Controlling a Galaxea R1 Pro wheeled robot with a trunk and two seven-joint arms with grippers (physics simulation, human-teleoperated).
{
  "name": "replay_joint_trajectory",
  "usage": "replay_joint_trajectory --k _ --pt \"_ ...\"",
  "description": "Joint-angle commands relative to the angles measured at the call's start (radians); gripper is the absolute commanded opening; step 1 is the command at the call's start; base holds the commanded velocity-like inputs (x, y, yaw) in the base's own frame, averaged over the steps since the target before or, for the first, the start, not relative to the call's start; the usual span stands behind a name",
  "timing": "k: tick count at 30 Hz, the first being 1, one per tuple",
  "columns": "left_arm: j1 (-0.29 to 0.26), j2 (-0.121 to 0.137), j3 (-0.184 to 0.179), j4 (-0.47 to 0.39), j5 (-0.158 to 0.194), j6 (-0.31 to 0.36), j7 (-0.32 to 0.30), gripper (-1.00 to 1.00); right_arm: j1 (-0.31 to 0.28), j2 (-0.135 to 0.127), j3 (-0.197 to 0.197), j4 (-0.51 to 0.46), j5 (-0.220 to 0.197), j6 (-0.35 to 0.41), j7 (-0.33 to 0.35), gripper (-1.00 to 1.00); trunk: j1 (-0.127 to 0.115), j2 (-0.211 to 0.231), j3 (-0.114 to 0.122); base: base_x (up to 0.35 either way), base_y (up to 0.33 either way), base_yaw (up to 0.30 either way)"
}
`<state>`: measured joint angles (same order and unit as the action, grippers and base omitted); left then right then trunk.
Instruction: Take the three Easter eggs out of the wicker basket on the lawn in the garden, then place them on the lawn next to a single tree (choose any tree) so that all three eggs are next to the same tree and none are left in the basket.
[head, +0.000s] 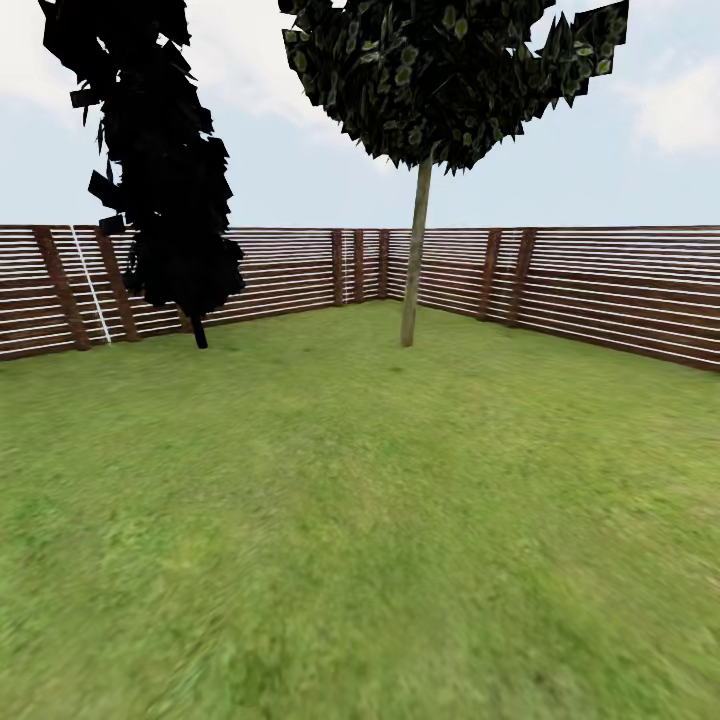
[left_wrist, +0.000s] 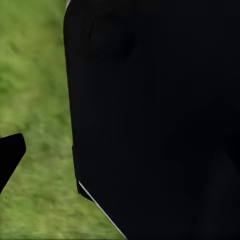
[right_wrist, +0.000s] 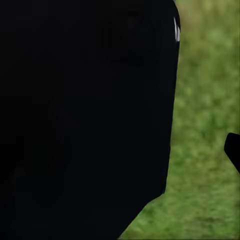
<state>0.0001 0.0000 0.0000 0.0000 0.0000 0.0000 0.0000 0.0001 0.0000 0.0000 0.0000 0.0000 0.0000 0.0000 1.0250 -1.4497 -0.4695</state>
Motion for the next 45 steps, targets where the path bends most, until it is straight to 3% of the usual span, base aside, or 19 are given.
replay_joint_trajectory --k 1,11,29,45 --pt "0.004 -0.006 0.002 -0.006 0.001 -0.006 -0.003 1.00 -0.006 0.003 0.001 -0.006 0.002 -0.006 -0.002 1.00 0.000 0.000 0.000 0.000 0.000 0.000" --pt "0.004 -0.058 0.002 -0.030 0.002 -0.005 -0.003 1.00 -0.022 0.016 0.000 -0.008 0.002 -0.012 -0.002 1.00 0.000 0.000 0.000 -0.001 0.000 0.000" --pt "0.004 -0.058 0.003 -0.030 0.003 -0.006 -0.004 1.00 -0.022 0.013 0.002 -0.008 0.002 -0.013 -0.002 1.00 0.000 0.000 0.000 -0.278 0.056 -0.012" --pt "0.004 -0.058 0.003 -0.030 0.003 -0.006 -0.005 1.00 -0.022 0.002 0.001 -0.008 0.002 -0.016 -0.002 1.00 0.000 0.000 0.000 -0.245 0.218 -0.232"
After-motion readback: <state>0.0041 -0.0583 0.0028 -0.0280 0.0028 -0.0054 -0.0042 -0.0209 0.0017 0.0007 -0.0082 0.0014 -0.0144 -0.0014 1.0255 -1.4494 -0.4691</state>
